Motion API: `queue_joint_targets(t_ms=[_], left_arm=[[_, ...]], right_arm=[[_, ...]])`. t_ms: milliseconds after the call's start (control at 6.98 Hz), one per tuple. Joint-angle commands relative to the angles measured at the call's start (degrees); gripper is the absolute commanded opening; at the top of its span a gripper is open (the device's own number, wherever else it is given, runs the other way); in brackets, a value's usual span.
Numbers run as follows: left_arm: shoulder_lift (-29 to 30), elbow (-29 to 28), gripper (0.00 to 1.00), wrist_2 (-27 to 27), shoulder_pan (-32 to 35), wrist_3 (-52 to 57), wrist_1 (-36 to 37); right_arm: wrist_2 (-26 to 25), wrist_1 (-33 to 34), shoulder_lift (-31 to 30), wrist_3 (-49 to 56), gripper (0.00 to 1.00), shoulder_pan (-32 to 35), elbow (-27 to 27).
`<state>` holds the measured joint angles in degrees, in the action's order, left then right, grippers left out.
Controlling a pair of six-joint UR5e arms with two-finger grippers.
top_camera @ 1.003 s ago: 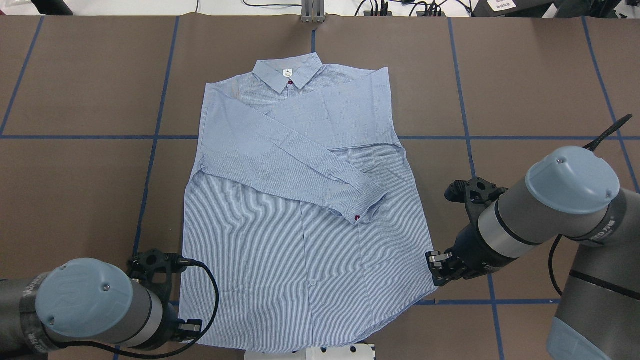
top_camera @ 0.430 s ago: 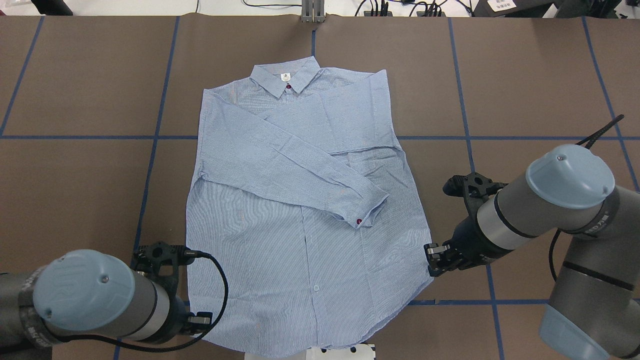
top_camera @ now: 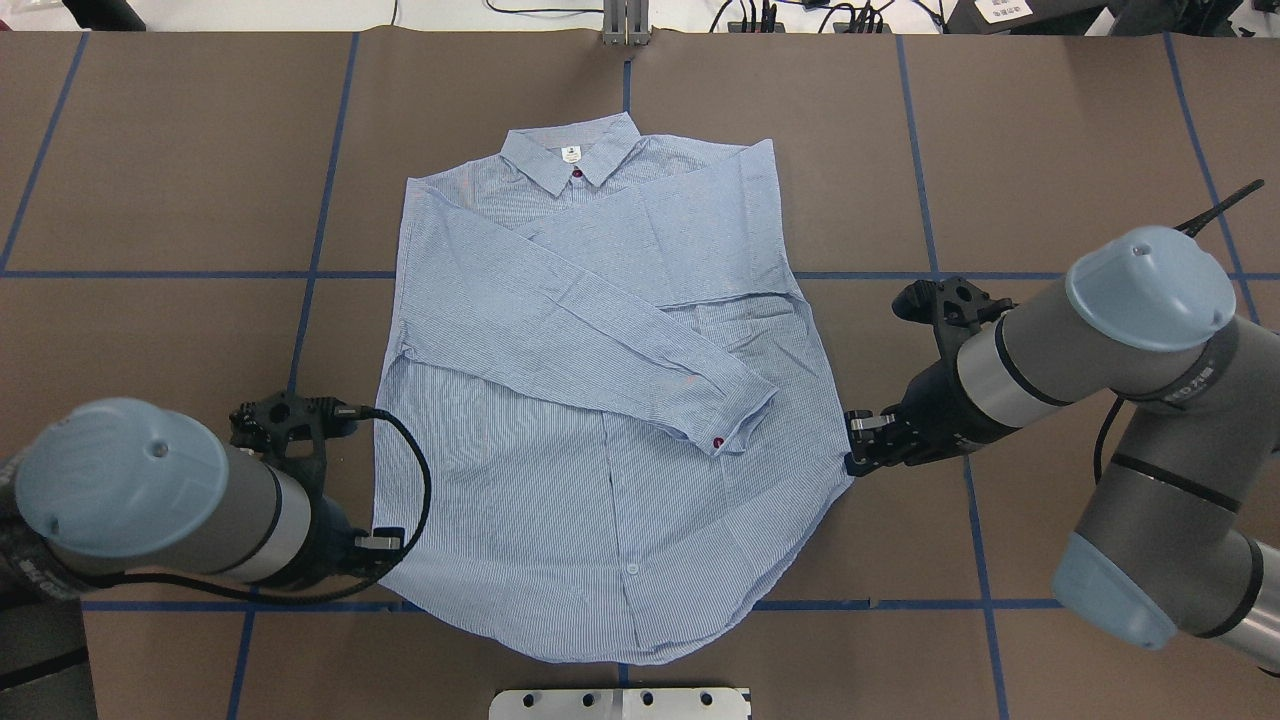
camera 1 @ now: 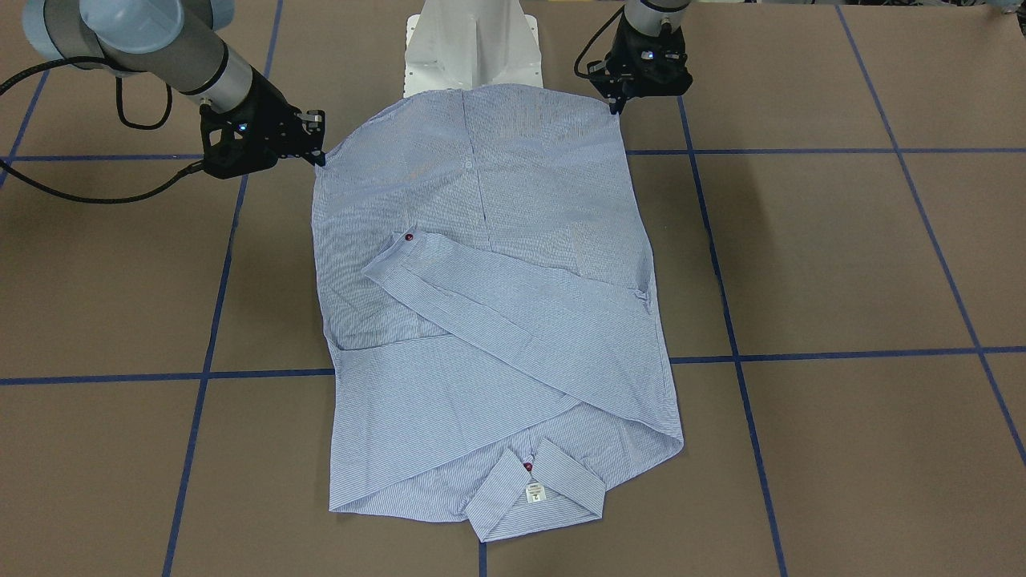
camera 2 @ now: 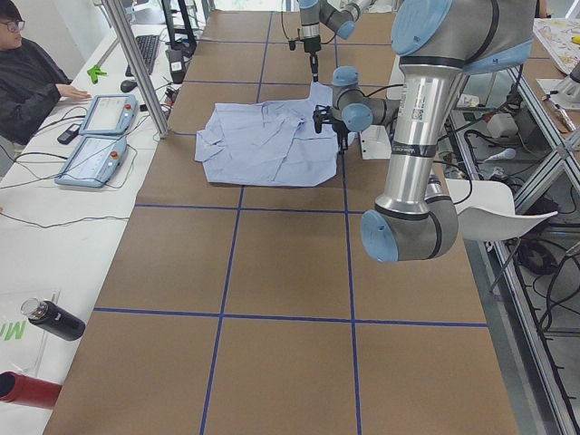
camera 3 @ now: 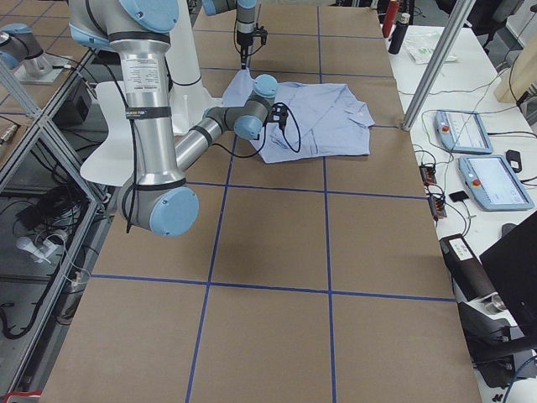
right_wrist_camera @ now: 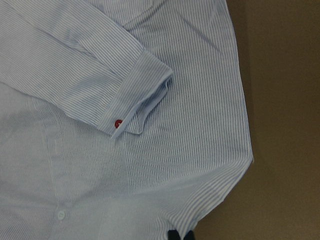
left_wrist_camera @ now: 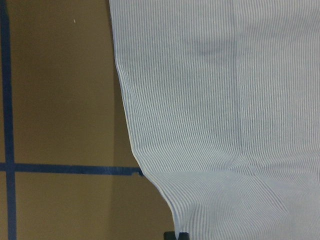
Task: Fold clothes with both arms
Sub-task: 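Lift the hem with both grippers and carry it toward the collar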
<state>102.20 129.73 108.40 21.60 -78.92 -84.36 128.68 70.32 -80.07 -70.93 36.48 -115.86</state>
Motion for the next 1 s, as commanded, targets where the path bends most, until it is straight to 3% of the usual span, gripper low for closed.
queue_joint_targets(t_ms=[0,430,859], left_arm=[[0.19,-1.40,0.00,1.72,6.59,3.94,0.07],[0.36,-2.63,0.00,4.88,12.75,7.12,0.16],[4.05,-7.98,0.00,6.03,17.15,7.12,0.07]], right_arm=[[0.08,-0.18,4.11,-0.18,0.00,3.84,2.99],[0.17,-0.18,8.18,-0.62,0.00,9.90,5.82],[0.09,-0.18,10.81,-0.62,0.00,13.43,8.89]])
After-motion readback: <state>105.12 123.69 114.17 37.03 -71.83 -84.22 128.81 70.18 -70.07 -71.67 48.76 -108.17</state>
